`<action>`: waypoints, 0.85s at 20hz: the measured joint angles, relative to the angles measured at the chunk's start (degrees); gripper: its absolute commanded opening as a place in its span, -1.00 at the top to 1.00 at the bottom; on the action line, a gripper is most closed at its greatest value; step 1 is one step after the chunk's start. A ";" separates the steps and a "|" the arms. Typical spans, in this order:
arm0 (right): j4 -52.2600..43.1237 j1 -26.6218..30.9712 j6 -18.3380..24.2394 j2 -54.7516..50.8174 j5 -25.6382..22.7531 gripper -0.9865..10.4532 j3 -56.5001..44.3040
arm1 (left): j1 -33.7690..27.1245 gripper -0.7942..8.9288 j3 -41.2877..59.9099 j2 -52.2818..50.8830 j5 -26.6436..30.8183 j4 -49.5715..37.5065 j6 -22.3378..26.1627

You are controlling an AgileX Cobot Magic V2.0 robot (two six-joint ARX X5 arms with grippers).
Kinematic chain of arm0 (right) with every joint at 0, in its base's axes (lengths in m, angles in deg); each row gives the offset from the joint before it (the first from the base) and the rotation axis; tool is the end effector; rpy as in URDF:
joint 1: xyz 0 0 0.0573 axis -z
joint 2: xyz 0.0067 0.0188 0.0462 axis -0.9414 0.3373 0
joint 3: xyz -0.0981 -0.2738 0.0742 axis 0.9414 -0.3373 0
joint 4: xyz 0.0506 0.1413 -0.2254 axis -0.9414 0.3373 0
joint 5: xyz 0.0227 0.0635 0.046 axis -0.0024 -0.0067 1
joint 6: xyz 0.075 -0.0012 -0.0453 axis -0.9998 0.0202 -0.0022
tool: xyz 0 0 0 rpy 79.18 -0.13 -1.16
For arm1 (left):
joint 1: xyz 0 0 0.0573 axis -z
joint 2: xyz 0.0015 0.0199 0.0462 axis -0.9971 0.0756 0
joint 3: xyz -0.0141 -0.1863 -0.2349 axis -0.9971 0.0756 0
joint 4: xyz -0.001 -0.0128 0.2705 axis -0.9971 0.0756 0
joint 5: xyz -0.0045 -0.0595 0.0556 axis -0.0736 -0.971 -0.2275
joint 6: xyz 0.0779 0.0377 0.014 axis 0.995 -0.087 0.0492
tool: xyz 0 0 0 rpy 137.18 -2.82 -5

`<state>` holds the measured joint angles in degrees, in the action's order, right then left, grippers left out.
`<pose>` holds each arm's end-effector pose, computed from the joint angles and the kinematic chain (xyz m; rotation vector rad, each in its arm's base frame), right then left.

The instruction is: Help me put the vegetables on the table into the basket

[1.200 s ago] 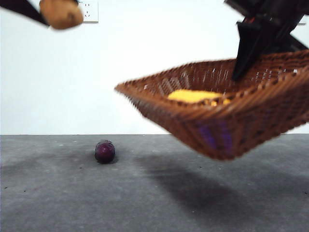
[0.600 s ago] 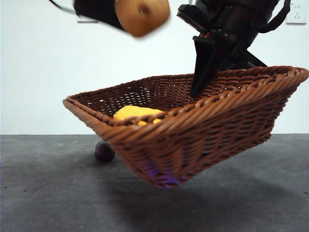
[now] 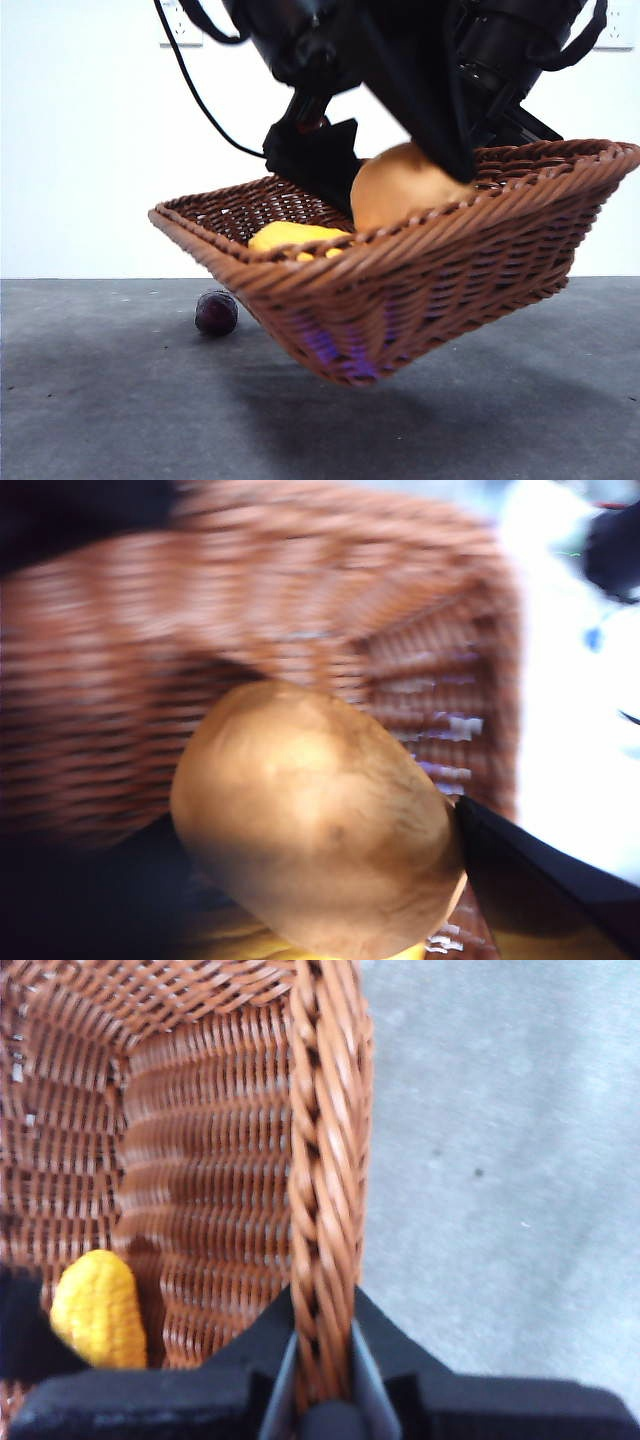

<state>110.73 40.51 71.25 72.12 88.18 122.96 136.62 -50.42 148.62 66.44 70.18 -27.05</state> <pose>0.2858 0.1885 0.2570 -0.0080 1.1034 0.6644 0.2216 -0.3152 0.2503 0.4098 1.1015 -1.1784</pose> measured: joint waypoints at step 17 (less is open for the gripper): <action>-0.22 0.81 0.11 0.02 -0.26 0.85 0.00 | -3.69 -0.27 -0.11 -6.91 0.09 1.68 -5.01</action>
<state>110.51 41.32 71.35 72.14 87.92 122.96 132.93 -50.53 141.72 66.53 71.86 -32.06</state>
